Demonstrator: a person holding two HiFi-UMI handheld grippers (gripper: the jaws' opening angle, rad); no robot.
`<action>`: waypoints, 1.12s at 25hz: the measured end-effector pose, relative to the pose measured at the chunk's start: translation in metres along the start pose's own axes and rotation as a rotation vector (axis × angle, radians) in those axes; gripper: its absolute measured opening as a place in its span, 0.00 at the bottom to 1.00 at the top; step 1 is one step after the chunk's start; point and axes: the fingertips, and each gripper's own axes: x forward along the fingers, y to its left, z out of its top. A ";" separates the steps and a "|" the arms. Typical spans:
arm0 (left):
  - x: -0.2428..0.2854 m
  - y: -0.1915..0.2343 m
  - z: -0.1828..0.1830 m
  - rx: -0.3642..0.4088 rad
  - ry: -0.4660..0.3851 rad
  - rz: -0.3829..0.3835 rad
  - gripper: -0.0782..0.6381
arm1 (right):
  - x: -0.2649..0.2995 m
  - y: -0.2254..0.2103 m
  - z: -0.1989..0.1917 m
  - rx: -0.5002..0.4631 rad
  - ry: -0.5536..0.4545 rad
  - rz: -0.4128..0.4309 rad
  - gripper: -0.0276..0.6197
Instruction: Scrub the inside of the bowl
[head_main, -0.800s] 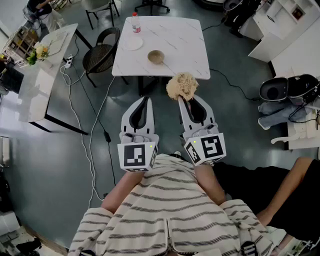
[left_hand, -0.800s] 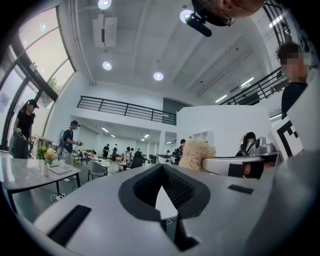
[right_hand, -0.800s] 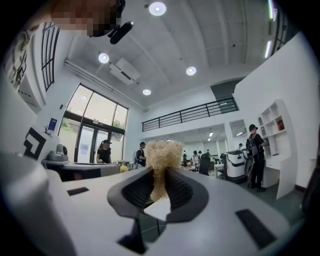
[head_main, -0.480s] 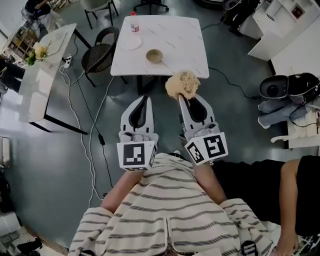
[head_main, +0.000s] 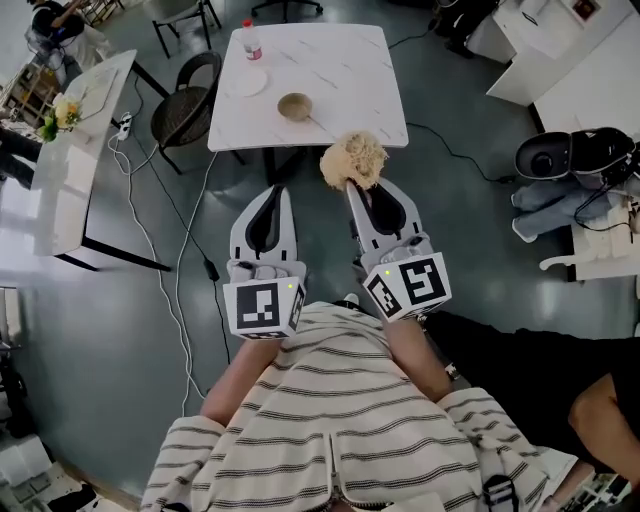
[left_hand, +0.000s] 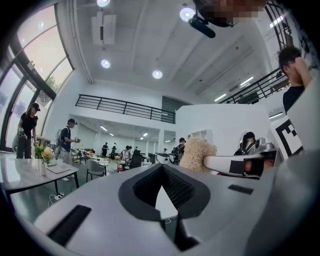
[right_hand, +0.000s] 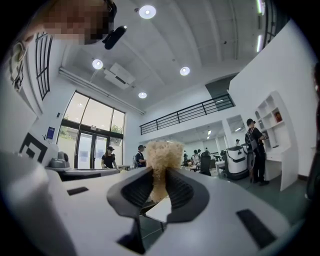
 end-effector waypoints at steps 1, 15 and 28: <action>0.001 0.002 -0.001 -0.001 0.001 0.000 0.11 | 0.002 0.000 -0.001 -0.003 0.004 -0.003 0.17; 0.009 0.058 -0.014 -0.003 0.027 -0.058 0.11 | 0.042 0.033 -0.022 -0.017 0.027 -0.076 0.17; 0.081 0.096 -0.037 0.015 0.078 -0.066 0.11 | 0.119 0.001 -0.044 0.010 0.049 -0.078 0.17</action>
